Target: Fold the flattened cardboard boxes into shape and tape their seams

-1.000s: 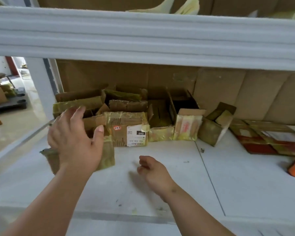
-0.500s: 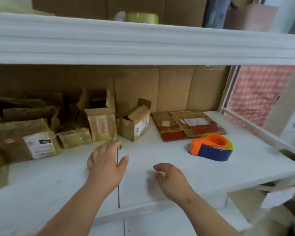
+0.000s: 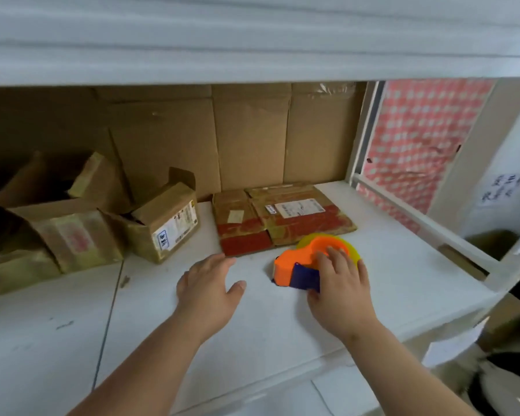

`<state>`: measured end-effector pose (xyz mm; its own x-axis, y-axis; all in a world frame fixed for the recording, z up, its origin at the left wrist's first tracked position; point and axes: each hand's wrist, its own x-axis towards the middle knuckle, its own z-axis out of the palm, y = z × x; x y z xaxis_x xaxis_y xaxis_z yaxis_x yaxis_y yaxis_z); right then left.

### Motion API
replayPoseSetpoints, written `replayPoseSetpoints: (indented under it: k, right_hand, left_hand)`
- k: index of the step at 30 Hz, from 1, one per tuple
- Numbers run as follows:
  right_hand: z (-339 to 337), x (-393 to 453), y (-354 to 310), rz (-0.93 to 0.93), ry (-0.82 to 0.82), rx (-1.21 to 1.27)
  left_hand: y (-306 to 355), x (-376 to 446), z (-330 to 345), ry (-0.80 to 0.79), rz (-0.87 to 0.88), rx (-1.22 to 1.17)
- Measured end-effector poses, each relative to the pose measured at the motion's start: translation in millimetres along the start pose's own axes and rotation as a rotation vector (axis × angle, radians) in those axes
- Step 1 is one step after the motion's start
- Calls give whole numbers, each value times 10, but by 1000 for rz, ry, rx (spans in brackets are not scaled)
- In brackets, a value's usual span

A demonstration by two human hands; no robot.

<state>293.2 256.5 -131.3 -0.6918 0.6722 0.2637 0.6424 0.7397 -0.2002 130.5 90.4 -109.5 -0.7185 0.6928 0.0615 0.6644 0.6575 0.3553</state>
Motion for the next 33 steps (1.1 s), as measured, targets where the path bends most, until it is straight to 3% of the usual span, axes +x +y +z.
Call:
replayPoseSetpoints:
  k: [7,14,19,22,24,33]
  right_hand:
    - [-95,420,216,-100,-174,-131]
    - [-137,715,864,62,-135,-206]
    - [-162,882,1280,205,-105,-290]
    - [-128,983,1376,172,-1,-305]
    - [-141,1037,1386,151,-60,-300]
    - [-96,1109,1502,126,-33,-223]
  left_hand:
    - [192,812,240,-90,10,57]
    - [255,1091,485,-233,-95,138]
    - [446,1008,579,-138,-193,252]
    - [556,888,600,-68,-202,338]
    - [605,804,579,-42,-203,343]
    - [657,371,519,75,-239,74]
